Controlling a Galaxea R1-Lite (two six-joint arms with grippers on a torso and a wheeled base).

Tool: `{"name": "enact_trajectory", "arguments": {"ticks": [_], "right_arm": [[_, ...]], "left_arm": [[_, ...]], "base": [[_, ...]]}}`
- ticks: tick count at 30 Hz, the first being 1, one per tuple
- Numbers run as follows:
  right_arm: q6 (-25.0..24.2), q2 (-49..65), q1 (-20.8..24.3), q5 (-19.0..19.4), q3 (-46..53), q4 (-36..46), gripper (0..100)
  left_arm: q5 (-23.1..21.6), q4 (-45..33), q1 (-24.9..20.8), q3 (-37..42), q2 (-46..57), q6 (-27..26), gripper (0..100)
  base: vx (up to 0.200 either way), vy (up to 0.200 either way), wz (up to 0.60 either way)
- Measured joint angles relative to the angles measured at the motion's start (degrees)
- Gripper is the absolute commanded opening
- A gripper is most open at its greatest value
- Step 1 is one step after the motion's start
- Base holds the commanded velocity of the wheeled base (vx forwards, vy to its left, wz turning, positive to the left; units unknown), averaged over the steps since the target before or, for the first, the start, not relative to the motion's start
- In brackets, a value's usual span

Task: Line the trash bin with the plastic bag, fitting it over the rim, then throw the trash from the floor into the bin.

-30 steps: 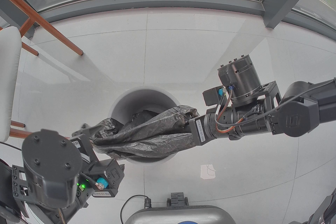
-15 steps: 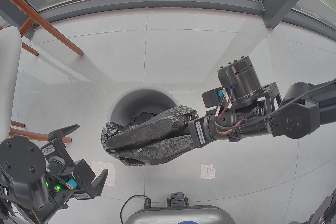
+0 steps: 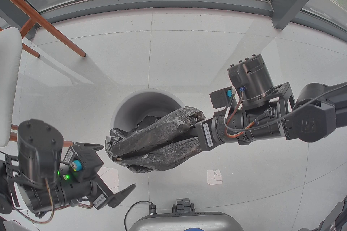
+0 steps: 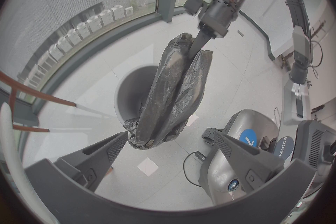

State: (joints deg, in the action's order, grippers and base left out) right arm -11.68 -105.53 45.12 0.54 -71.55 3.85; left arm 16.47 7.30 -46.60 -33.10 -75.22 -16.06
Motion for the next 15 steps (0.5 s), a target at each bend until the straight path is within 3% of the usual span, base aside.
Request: {"name": "enact_trajectory", "arguments": {"ticks": [8,15], "right_arm": [[0.4,0.55,0.05,0.01,-0.33,-0.05,0],[0.49,0.79,-0.33,0.0,-0.61,-0.09,0]], "left_arm": [[-13.6,2.55,13.73,-4.06,-4.41,-1.46,100],[-17.48,5.69,17.34,-8.19,-10.2,-3.71,100]], "base": [[0.0,0.0,0.0],[0.0,0.0,0.0]]}}
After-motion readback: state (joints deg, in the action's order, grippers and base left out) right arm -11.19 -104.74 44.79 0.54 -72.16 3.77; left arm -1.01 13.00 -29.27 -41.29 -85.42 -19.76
